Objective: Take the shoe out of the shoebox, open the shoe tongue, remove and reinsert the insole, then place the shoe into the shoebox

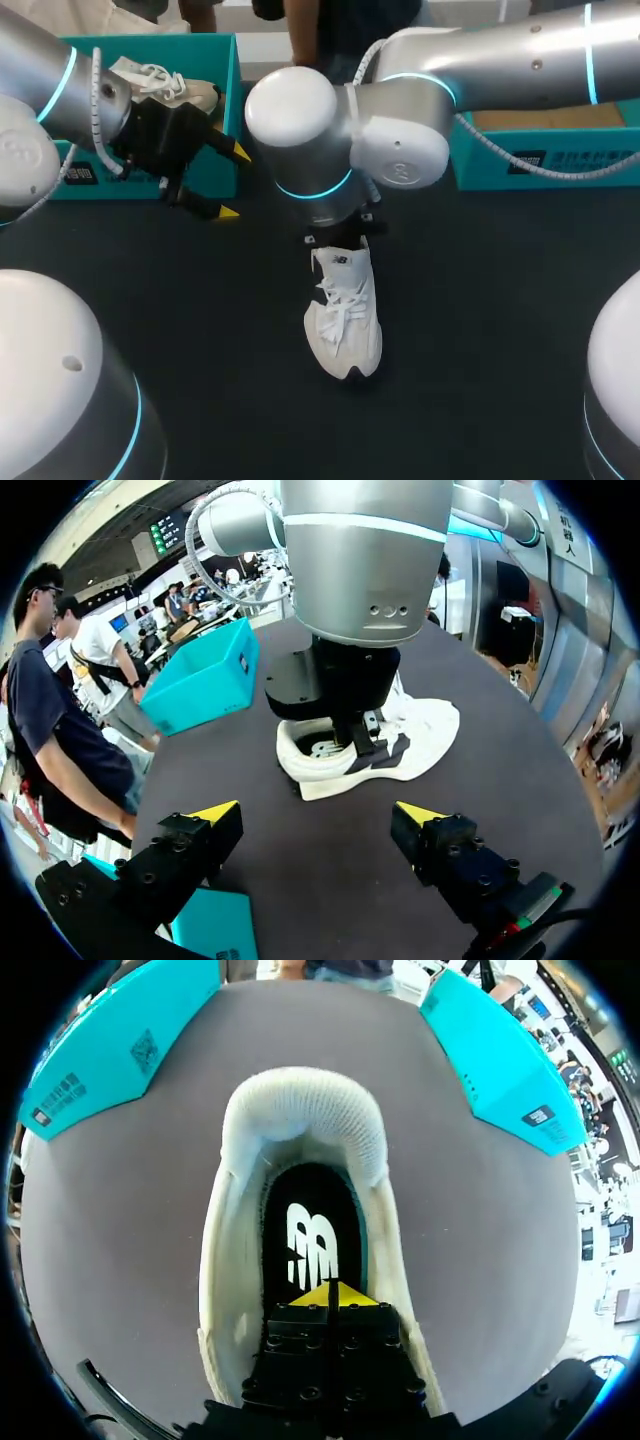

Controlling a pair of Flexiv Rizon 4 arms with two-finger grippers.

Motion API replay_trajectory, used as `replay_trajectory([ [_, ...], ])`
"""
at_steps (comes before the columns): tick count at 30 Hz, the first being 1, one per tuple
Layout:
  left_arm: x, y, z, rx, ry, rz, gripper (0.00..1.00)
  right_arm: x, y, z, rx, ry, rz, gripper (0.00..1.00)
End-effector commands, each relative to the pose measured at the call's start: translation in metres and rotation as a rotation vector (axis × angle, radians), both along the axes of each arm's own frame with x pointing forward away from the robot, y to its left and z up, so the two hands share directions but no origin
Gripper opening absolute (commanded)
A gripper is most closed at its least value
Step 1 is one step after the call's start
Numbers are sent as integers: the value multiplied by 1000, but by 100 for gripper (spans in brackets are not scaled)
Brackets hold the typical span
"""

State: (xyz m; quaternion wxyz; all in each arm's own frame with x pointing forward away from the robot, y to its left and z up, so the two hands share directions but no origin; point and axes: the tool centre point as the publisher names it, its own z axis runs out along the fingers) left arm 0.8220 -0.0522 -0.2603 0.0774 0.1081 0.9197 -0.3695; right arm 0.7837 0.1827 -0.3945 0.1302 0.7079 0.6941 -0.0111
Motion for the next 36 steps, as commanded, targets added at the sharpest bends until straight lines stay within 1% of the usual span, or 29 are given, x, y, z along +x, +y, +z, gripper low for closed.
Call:
replay_trajectory([
  [1, 0, 0, 0, 3, 0, 0, 100, 2, 0, -13, 16, 11, -3, 0],
  [2, 0, 0, 0, 3, 0, 0, 100, 2, 0, -13, 21, 5, -8, 0],
  [5, 0, 0, 0, 3, 0, 0, 100, 1, -3, -3, 15, -6, -11, 0],
  [9, 0, 0, 0, 3, 0, 0, 100, 1, -7, 16, -15, -29, -4, 0],
  [11, 0, 0, 0, 3, 0, 0, 100, 3, -9, 21, -31, -48, -4, 0],
  [14, 0, 0, 0, 3, 0, 0, 100, 8, -12, 24, -63, -69, 2, 0],
  [17, 0, 0, 0, 3, 0, 0, 100, 13, -15, 17, -85, -69, 11, 0],
  [19, 0, 0, 0, 3, 0, 0, 100, 17, -17, 8, -110, -42, 31, 0],
  [20, 0, 0, 0, 3, 0, 0, 100, 21, -18, 3, -114, -55, 32, 0],
  [24, 0, 0, 0, 3, 0, 0, 100, 30, -16, -12, -88, -34, 54, 0],
  [26, 0, 0, 0, 3, 0, 0, 100, 33, -14, -17, -71, -49, 58, 0],
  [27, 0, 0, 0, 3, 0, 0, 100, 35, -13, -22, -57, -29, 68, 0],
  [29, 0, 0, 0, 3, 0, 0, 100, 37, -11, -28, -38, -33, 69, 0],
  [30, 0, 0, 0, 3, 0, 0, 100, 38, -10, -30, -22, -25, 74, 0],
  [31, 0, 0, 0, 3, 0, 0, 100, 38, -9, -30, -11, -35, 68, 0],
  [33, 0, 0, 0, 3, 0, 0, 100, 38, -7, -29, -15, -24, 77, 0],
  [36, 0, 0, 0, 3, 0, 0, 100, 35, -9, -19, -18, -18, 76, 0],
])
